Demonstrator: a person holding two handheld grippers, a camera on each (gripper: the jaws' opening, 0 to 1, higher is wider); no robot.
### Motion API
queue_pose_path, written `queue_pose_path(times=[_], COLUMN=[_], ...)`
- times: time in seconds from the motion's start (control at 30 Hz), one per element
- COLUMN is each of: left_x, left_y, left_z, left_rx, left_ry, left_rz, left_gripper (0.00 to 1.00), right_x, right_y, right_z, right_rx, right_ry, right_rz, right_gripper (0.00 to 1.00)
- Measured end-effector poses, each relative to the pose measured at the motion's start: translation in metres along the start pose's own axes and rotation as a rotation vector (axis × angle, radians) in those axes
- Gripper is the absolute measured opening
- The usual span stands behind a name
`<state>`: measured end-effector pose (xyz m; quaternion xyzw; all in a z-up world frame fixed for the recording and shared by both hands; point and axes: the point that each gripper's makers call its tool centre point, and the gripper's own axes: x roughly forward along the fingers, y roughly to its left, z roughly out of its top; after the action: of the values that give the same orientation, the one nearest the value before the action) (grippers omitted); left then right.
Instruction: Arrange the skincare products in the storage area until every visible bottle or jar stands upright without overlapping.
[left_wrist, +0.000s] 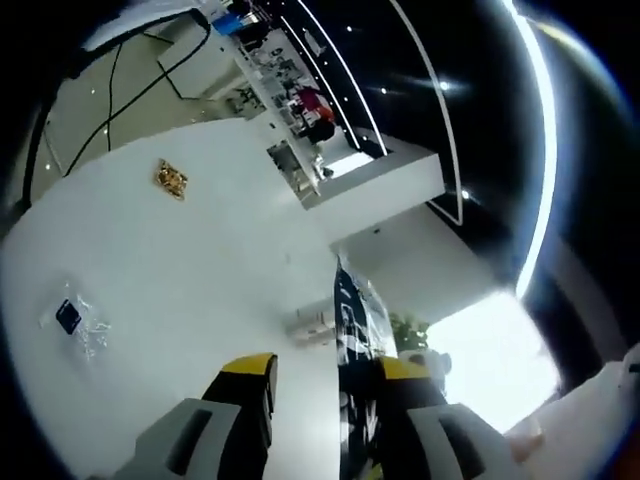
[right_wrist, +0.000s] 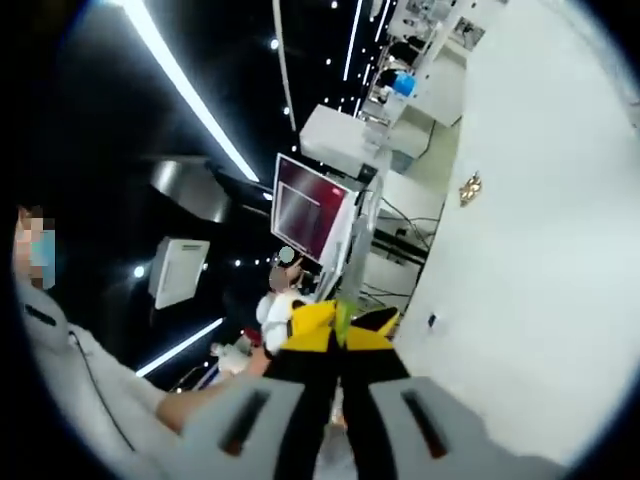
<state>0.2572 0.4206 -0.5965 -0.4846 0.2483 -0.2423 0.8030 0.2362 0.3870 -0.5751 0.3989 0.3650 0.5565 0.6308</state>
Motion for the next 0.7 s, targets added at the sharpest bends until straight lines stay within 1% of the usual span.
queue_pose_path(times=[0.17, 0.2, 0.23, 0.3, 0.4, 0.43, 0.47, 0.53, 0.57, 0.6, 0.63, 0.67, 0.7], left_x=[-0.002, -0.001, -0.001, -0.001, 0.0, 0.001, 0.002, 0.002, 0.002, 0.002, 0.002, 0.0, -0.001], left_y=[-0.026, -0.036, -0.043, -0.049, -0.06, -0.062, -0.065, -0.068, -0.068, -0.067, -0.071, -0.074, -0.077], left_z=[-0.012, -0.016, -0.019, -0.022, -0.028, -0.03, -0.035, -0.04, -0.043, -0.044, -0.044, -0.045, -0.045], left_rx=[-0.022, -0.037, -0.034, -0.019, 0.028, 0.038, 0.062, 0.084, 0.103, 0.113, 0.114, 0.106, 0.115], left_ry=[0.013, 0.021, 0.029, 0.036, 0.057, 0.06, 0.069, 0.087, 0.099, 0.1, 0.093, 0.09, 0.082], left_rz=[-0.087, -0.12, -0.134, -0.139, -0.142, -0.148, -0.139, -0.136, -0.122, -0.119, -0.131, -0.133, -0.145], left_gripper=[0.39, 0.37, 0.35, 0.32, 0.26, 0.25, 0.25, 0.2, 0.16, 0.14, 0.12, 0.07, 0.05], right_x=[-0.01, -0.014, -0.018, -0.023, -0.033, -0.035, -0.039, -0.042, -0.044, -0.046, -0.047, -0.049, -0.05], right_y=[0.02, 0.025, 0.027, 0.029, 0.026, 0.027, 0.031, 0.035, 0.038, 0.039, 0.039, 0.04, 0.04], right_z=[-0.008, -0.01, -0.011, -0.012, -0.016, -0.017, -0.018, -0.02, -0.022, -0.023, -0.024, -0.025, -0.026], right_rx=[-0.002, -0.016, -0.016, -0.01, -0.015, -0.014, -0.008, -0.014, -0.018, -0.021, -0.021, -0.021, -0.019], right_ry=[-0.012, -0.023, -0.028, -0.041, -0.055, -0.055, -0.073, -0.08, -0.085, -0.091, -0.093, -0.095, -0.097], right_rz=[0.022, 0.024, 0.018, 0.011, -0.027, -0.027, -0.016, -0.018, -0.017, -0.025, -0.031, -0.037, -0.044], right_gripper=[0.03, 0.03, 0.03, 0.03, 0.03, 0.03, 0.03, 0.03, 0.03, 0.03, 0.03, 0.03, 0.03])
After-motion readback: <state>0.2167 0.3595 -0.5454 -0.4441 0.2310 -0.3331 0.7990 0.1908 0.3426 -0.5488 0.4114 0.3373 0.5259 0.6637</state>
